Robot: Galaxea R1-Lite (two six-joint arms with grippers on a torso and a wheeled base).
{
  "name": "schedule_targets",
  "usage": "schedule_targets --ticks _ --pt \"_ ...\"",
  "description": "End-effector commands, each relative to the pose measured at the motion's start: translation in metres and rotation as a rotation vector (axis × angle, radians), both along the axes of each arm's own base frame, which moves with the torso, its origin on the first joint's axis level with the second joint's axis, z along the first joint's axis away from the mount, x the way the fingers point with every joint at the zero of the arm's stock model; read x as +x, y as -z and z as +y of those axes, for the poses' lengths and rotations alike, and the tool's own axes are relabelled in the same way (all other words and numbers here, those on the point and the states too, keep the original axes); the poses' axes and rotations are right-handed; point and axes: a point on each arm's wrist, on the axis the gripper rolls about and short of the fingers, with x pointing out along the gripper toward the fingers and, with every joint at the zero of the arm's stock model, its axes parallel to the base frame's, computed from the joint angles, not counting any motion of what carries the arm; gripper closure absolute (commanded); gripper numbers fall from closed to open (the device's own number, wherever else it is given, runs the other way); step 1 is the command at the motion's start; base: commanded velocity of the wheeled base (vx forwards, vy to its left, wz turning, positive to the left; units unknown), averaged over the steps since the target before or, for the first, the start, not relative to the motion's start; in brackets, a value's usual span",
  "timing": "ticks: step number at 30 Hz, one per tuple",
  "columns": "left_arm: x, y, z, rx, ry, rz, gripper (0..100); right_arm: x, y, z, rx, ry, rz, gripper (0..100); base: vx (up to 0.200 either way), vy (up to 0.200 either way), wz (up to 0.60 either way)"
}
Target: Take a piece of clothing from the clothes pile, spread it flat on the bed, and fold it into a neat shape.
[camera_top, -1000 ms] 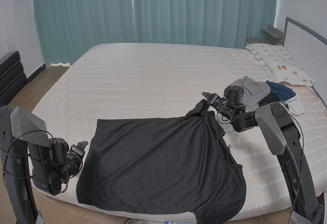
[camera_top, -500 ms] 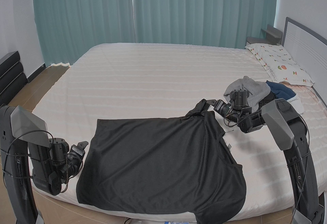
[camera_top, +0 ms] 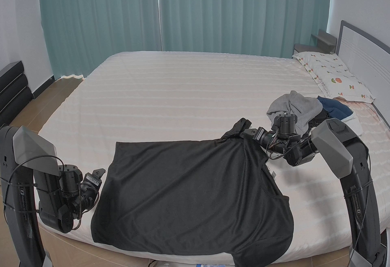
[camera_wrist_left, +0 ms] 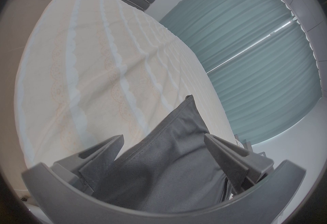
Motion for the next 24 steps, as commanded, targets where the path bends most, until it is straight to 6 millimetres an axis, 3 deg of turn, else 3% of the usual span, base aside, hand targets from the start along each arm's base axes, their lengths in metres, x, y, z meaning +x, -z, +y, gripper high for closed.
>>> schedule_targets --ticks 1,13,18,24 --pt "0.001 -0.001 0.000 0.000 -0.001 -0.017 0 -0.002 0.001 0.002 -0.002 -0.007 0.010 100 0.000 0.000 0.00" --pt "0.001 -0.001 0.000 0.000 0.000 -0.017 0 0.012 -0.024 -0.022 -0.006 0.094 -0.050 100 0.000 0.000 0.00" --pt "0.003 -0.001 0.000 0.000 -0.001 -0.023 0 0.011 -0.021 -0.030 -0.023 0.121 -0.037 100 0.000 0.000 0.00" --pt "0.023 -0.008 0.005 0.009 -0.026 -0.107 0 0.006 -0.019 -0.033 -0.042 0.152 -0.017 100 0.000 0.000 0.00"
